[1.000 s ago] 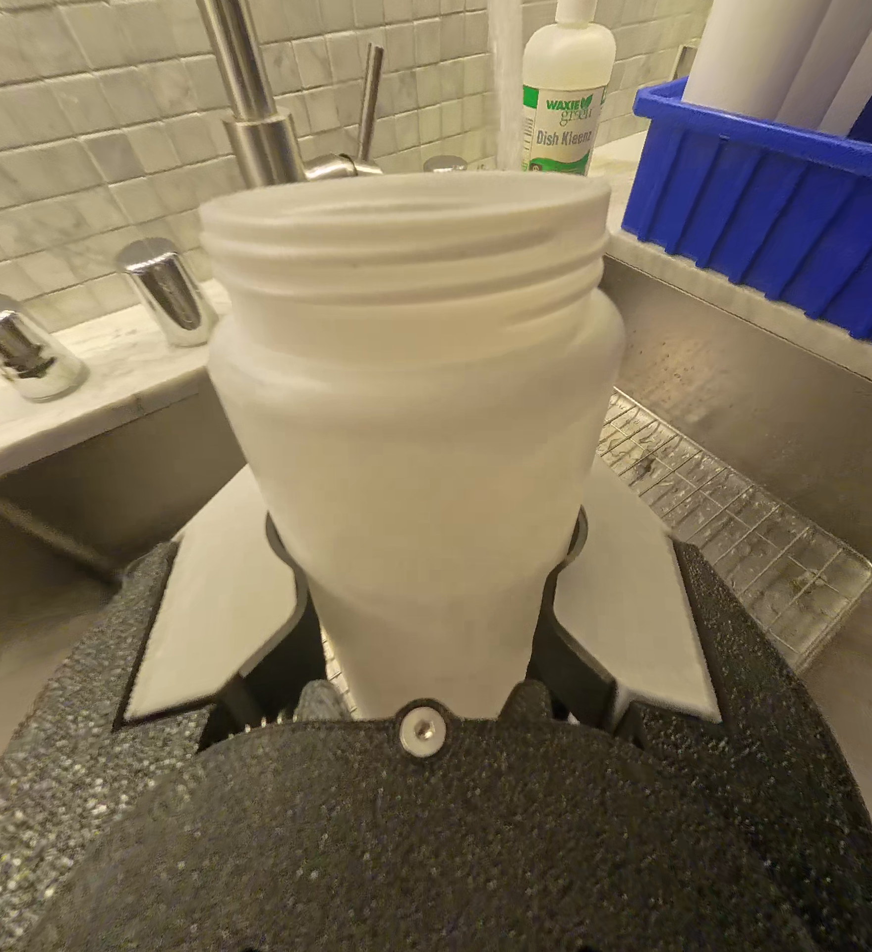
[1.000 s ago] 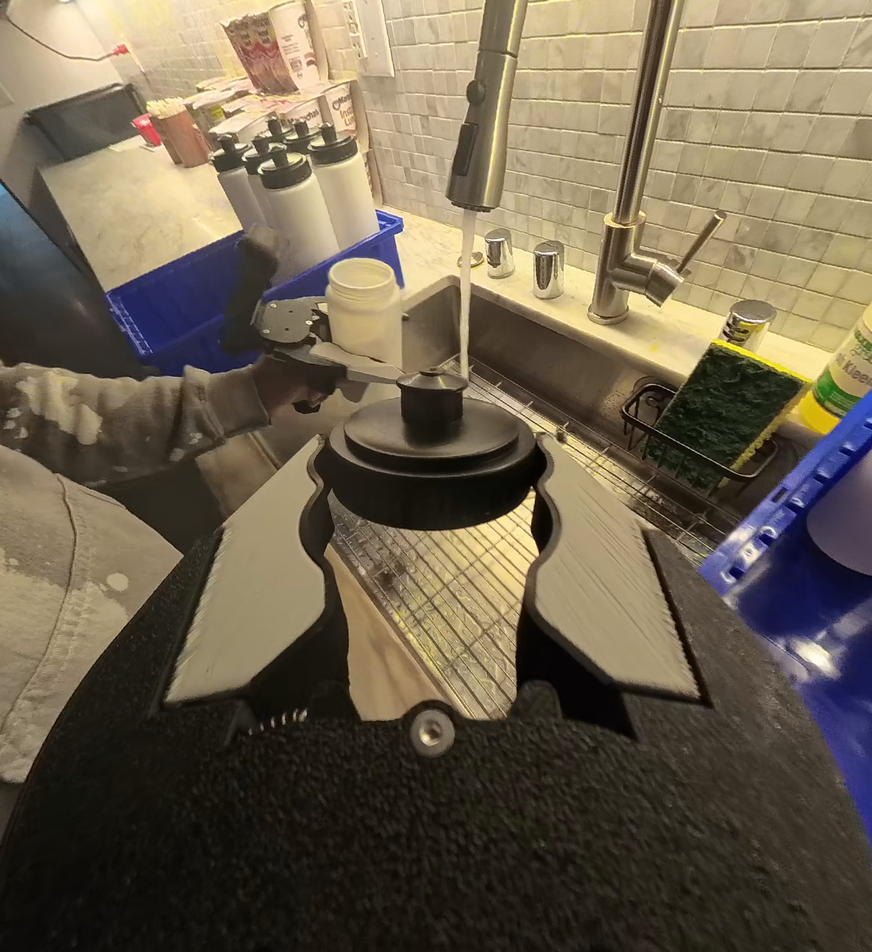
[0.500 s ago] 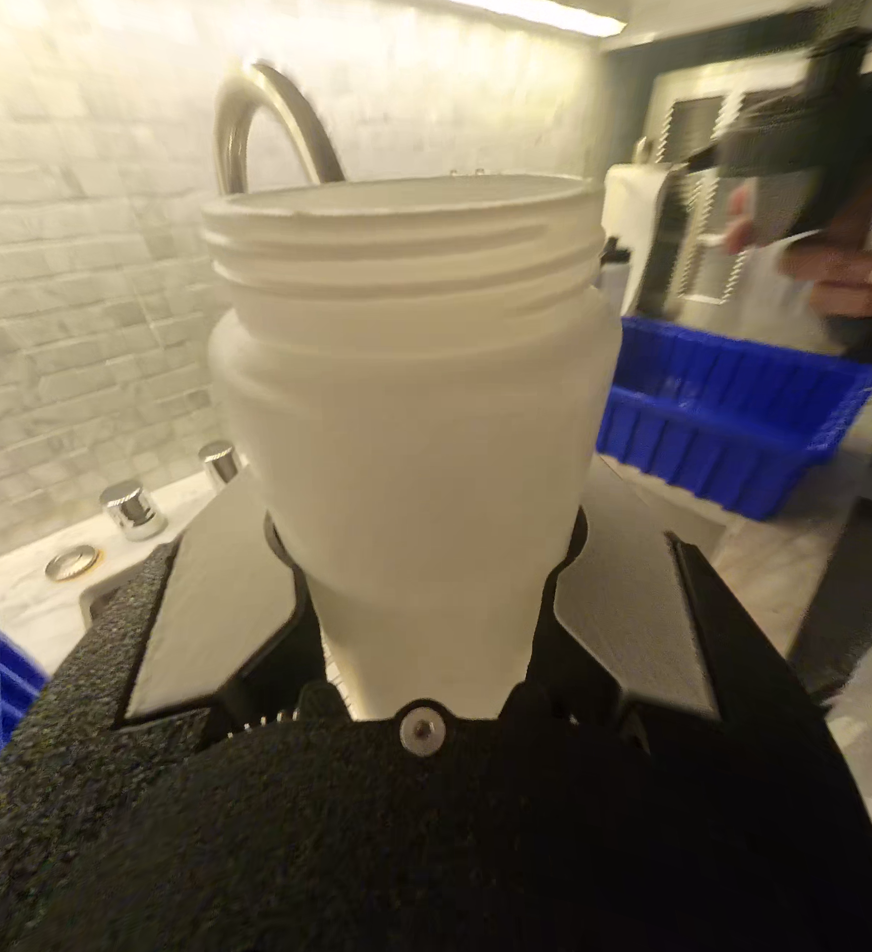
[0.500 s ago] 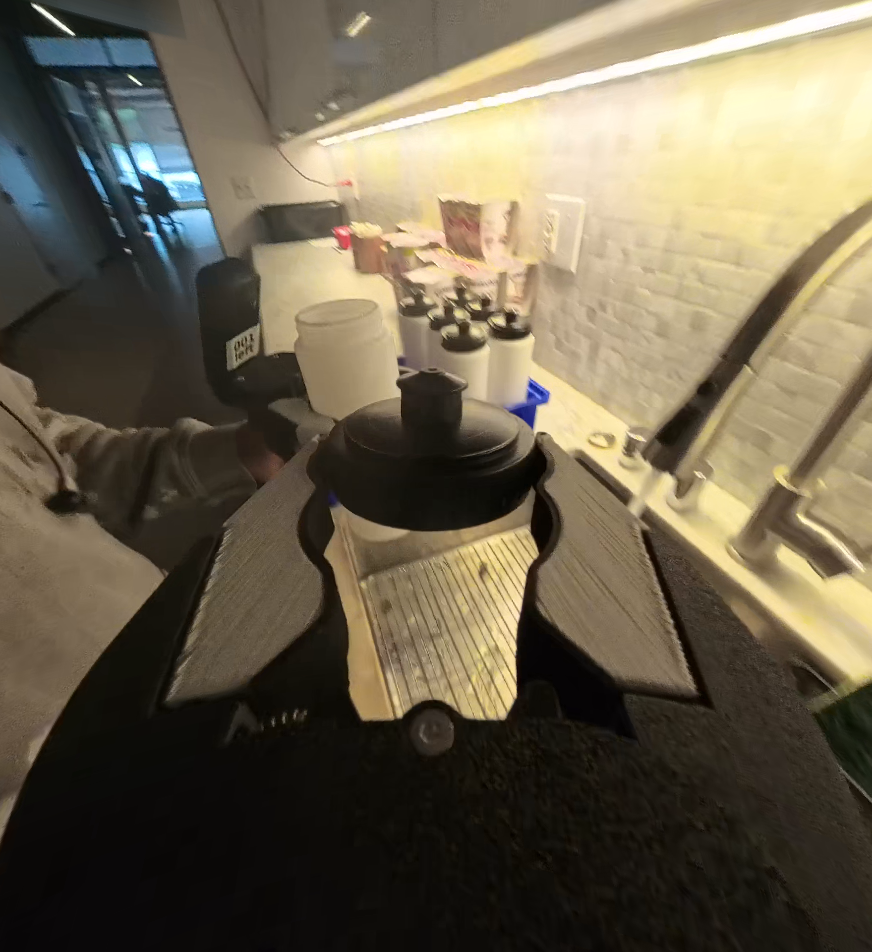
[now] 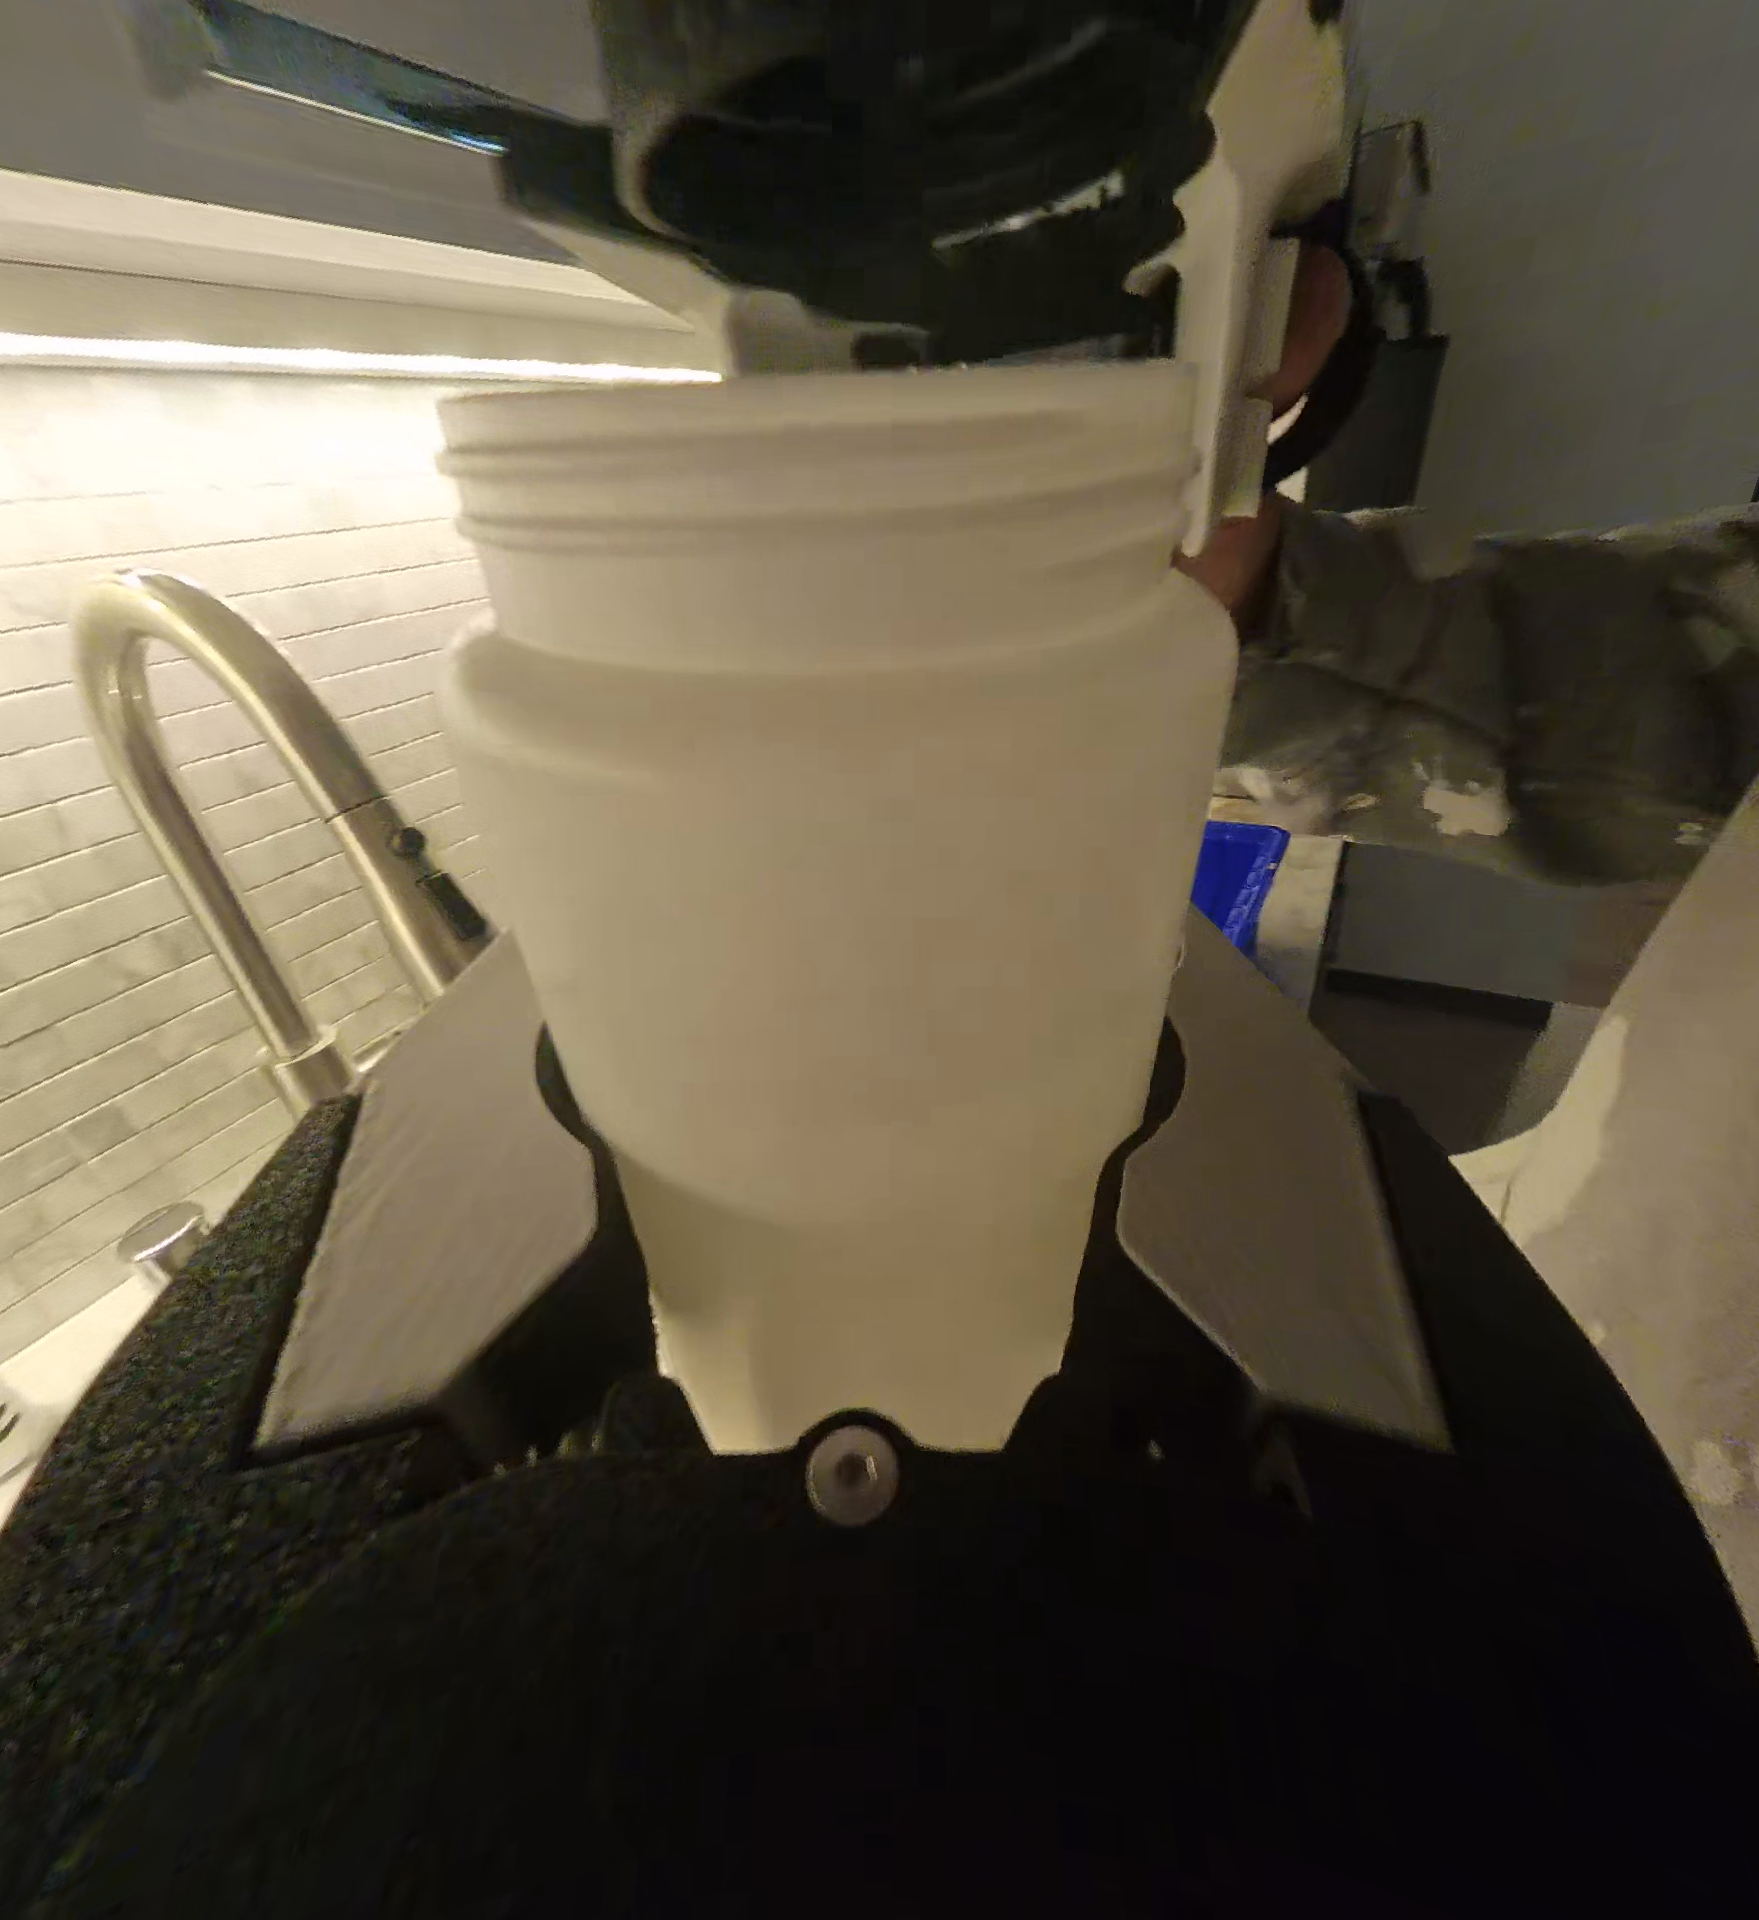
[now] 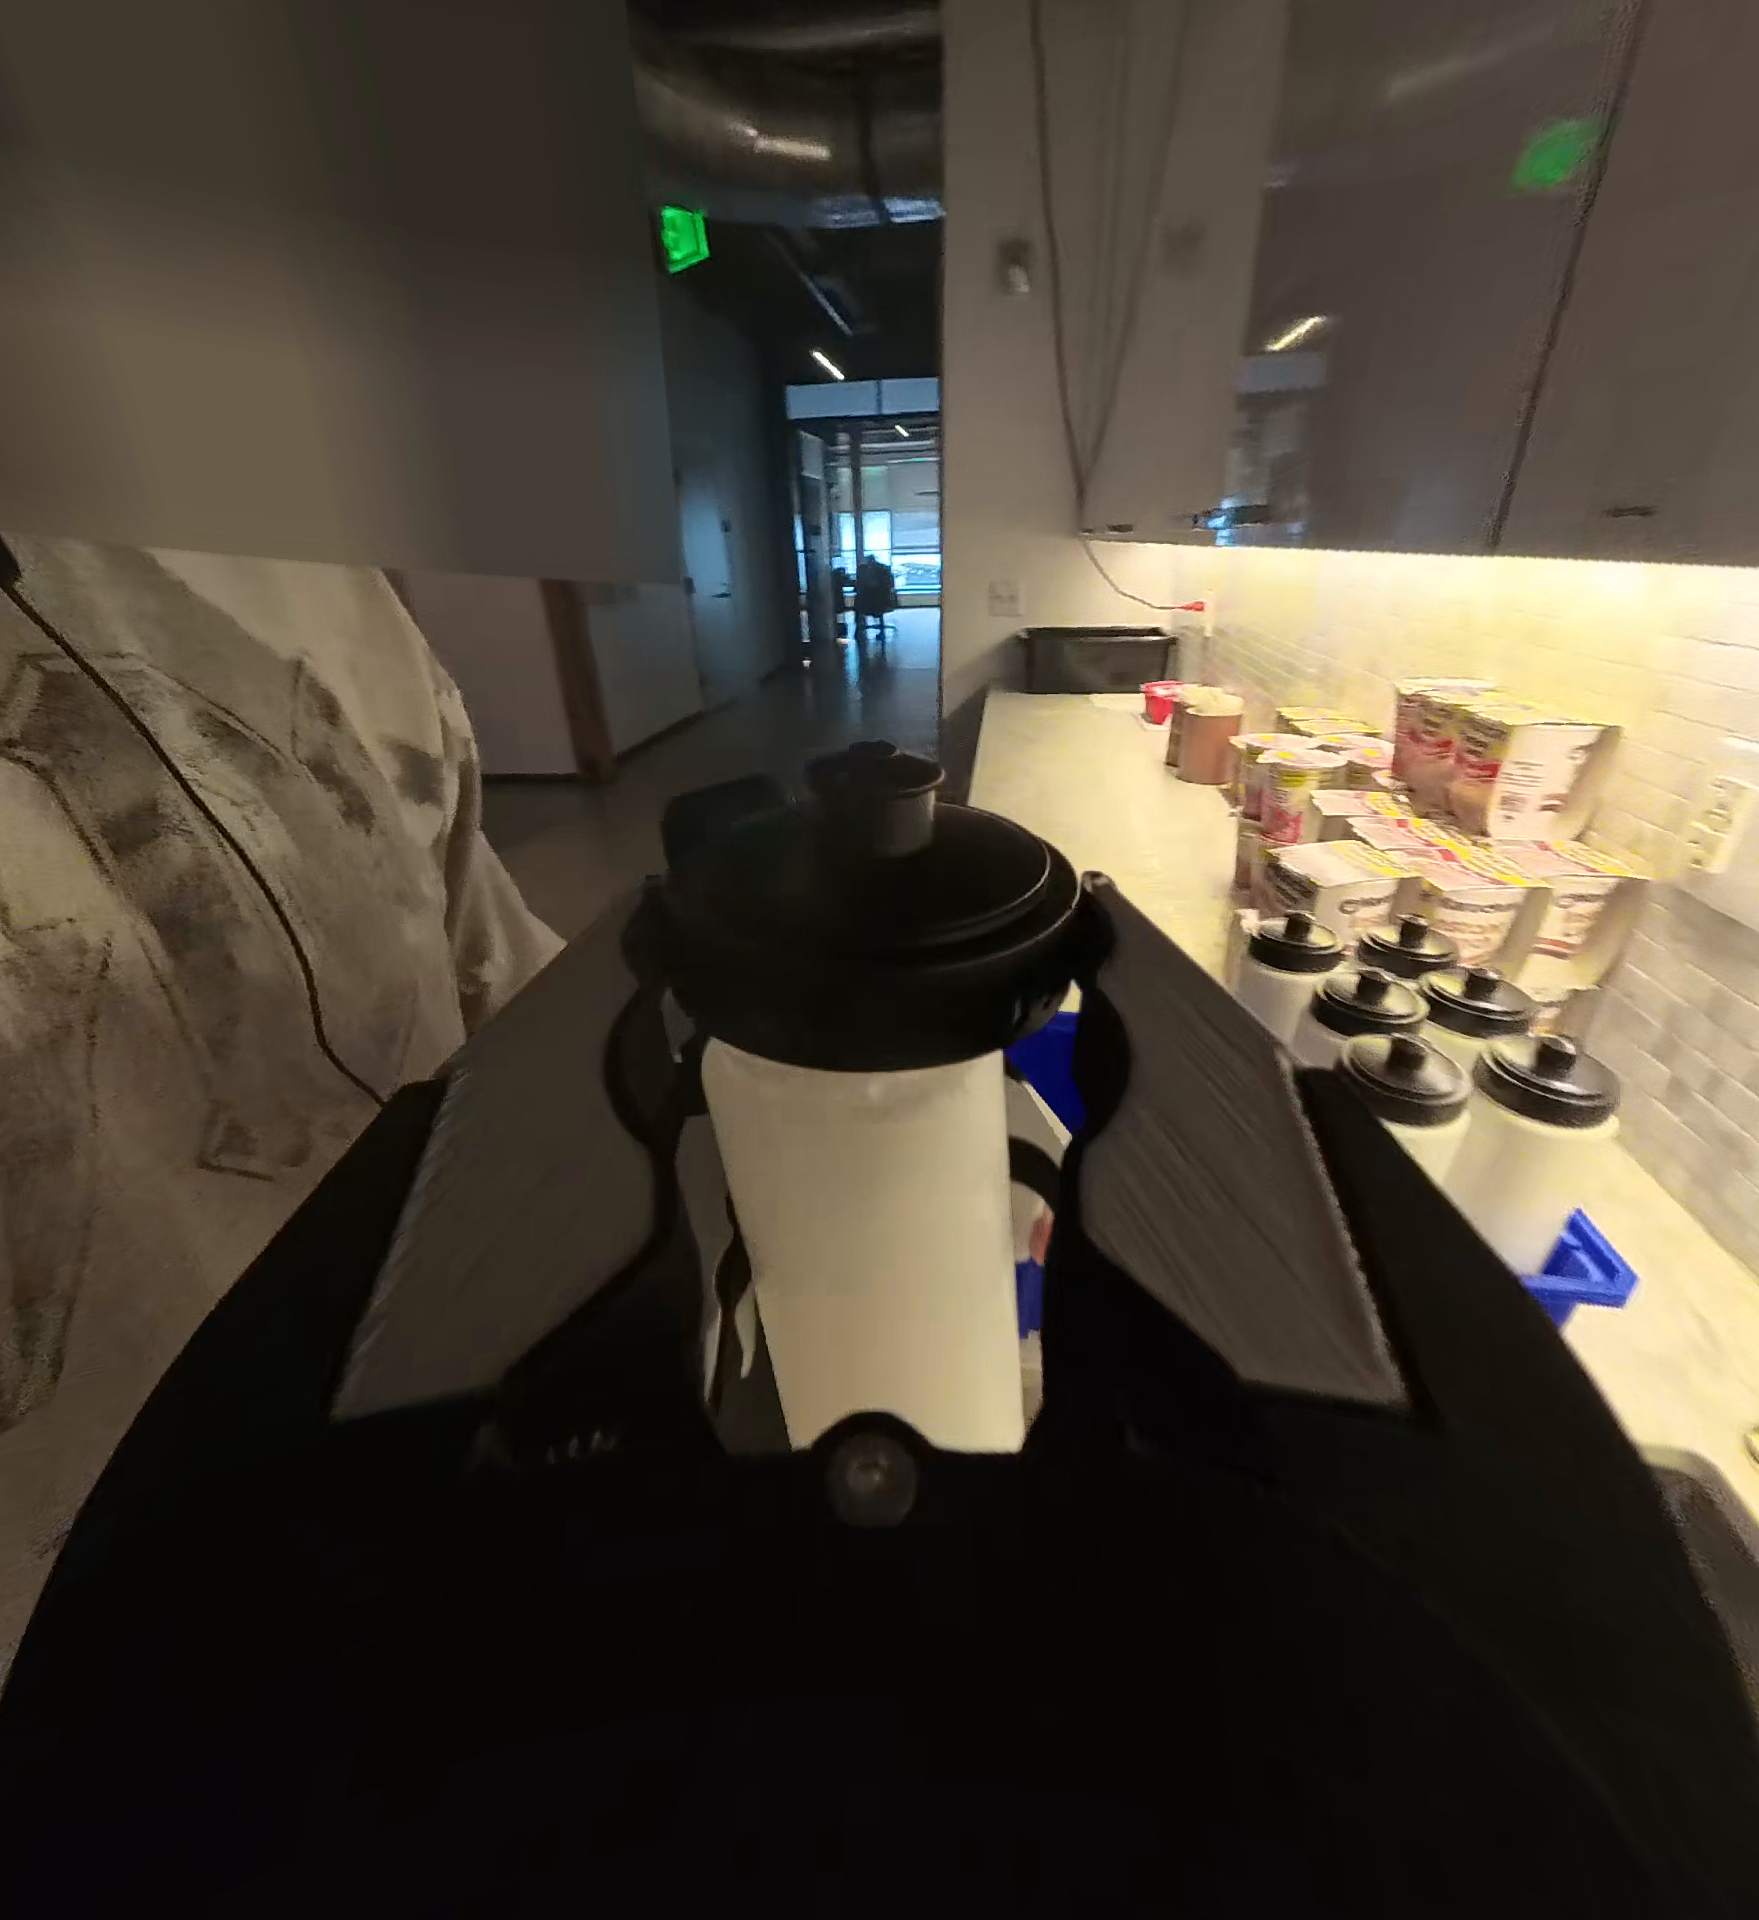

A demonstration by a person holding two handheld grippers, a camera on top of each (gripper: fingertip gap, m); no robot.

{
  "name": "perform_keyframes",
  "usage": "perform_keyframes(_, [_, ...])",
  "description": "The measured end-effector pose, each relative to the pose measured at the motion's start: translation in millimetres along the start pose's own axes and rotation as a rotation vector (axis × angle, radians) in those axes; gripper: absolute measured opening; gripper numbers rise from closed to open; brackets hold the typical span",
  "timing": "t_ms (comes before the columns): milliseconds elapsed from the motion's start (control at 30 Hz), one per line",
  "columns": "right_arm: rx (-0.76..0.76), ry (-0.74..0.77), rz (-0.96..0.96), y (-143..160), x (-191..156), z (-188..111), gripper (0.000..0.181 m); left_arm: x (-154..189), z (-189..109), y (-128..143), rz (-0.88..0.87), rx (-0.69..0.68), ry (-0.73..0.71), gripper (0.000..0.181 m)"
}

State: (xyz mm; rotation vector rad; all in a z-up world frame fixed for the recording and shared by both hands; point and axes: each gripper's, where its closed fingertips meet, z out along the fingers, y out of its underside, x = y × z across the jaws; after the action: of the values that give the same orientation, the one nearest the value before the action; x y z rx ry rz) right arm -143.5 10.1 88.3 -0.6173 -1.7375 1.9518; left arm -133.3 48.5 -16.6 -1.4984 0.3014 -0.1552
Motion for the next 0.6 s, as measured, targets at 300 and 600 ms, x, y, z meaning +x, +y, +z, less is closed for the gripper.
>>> perform_keyframes(300, [-0.199, -0.117, 0.037, 45, -8, 14, 0.078, 12, 16, 16, -0.038, -0.068, 0.082, 0.102])
perform_keyframes(600, [-0.157, -0.157, 0.026, 54, -2, 2, 0.078, 24, 28, 21, -0.095, -0.109, 0.206, 0.102])
